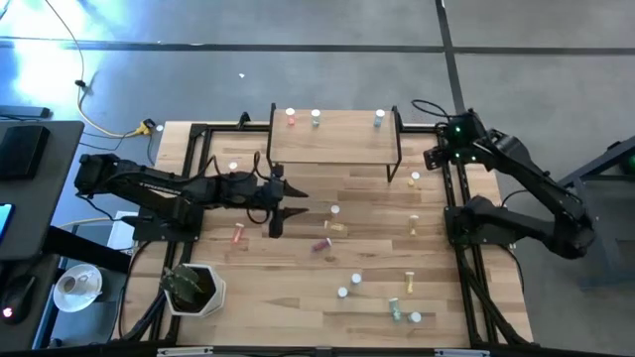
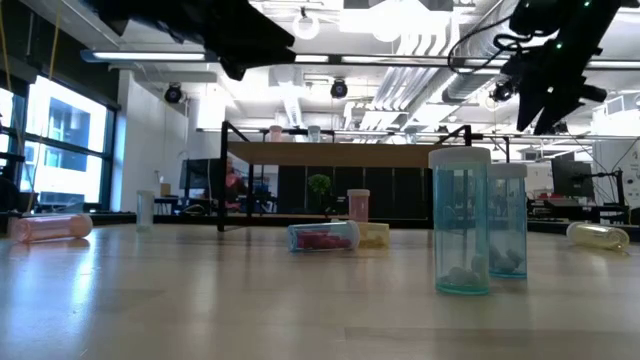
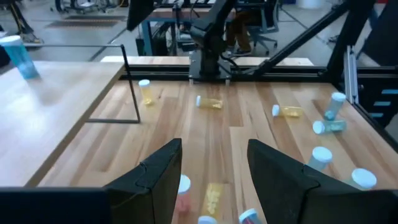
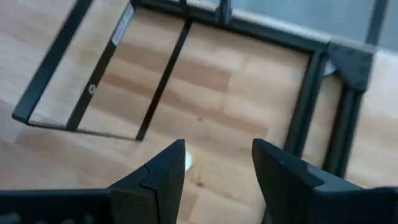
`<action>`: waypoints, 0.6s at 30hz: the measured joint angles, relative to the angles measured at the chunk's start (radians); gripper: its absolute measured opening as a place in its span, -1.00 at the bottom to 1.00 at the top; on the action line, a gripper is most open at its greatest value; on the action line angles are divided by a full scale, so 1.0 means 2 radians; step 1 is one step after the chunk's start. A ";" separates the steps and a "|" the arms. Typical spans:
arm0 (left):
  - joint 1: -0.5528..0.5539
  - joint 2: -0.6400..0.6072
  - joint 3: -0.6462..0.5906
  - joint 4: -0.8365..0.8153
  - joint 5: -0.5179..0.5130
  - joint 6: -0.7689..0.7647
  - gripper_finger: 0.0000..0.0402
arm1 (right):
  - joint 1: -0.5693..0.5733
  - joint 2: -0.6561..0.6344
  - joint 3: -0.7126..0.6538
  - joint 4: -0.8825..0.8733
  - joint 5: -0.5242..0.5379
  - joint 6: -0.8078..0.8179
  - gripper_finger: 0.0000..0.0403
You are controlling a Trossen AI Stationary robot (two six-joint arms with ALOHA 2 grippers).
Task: Pick and place medicine bottles onto shelf by color
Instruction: Put the yellow medicine bottle on the shelf
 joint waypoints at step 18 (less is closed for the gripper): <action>-0.011 0.000 0.000 -0.034 0.024 -0.015 -0.13 | -0.041 0.115 0.000 0.003 -0.075 0.022 -0.11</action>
